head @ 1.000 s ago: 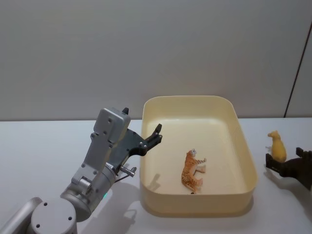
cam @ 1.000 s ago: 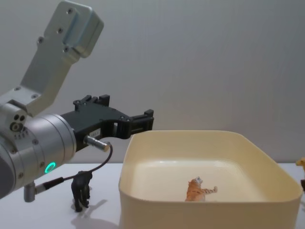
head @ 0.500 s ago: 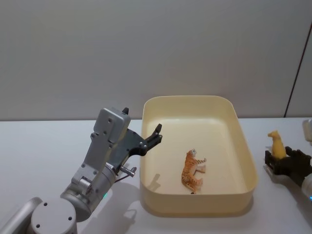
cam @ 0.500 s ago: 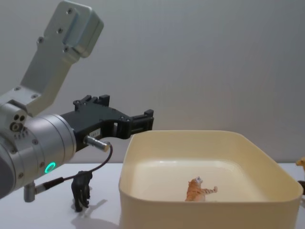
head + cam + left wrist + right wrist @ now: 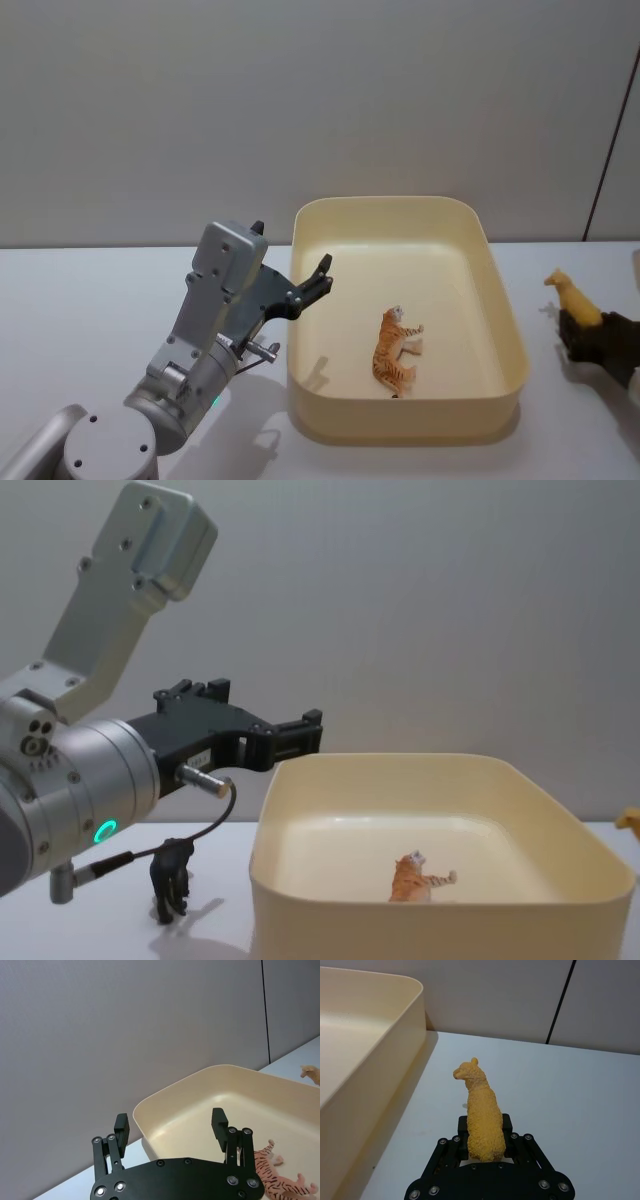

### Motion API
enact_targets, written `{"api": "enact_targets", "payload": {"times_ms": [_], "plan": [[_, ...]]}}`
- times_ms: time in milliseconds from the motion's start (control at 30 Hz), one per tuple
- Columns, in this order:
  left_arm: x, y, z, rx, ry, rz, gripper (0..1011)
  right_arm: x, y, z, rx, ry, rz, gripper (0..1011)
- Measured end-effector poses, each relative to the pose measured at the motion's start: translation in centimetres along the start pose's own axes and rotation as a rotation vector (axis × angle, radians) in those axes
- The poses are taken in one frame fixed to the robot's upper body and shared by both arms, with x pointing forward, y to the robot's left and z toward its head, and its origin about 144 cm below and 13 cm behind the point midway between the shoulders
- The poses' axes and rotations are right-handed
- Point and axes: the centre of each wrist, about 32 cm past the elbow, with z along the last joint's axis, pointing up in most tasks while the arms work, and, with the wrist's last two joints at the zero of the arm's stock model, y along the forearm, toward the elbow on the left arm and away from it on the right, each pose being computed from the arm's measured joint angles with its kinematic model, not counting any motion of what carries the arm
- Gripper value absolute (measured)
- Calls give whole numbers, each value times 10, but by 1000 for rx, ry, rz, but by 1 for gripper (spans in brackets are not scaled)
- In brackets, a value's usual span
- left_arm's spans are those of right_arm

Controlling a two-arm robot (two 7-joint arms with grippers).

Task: Pick up the toy alternately with two hands and place it into the central storage box.

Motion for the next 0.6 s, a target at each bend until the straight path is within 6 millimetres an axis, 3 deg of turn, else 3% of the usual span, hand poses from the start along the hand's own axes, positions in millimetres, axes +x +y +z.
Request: {"api": "enact_targets", "payload": {"times_ms": [200, 600], "plan": [[0, 0, 0, 0, 0, 0, 1001, 4, -14, 0, 17, 21, -17, 340], [0, 0, 0, 0, 0, 0, 1001, 13, -49, 23, 117, 75, -28, 340]]}}
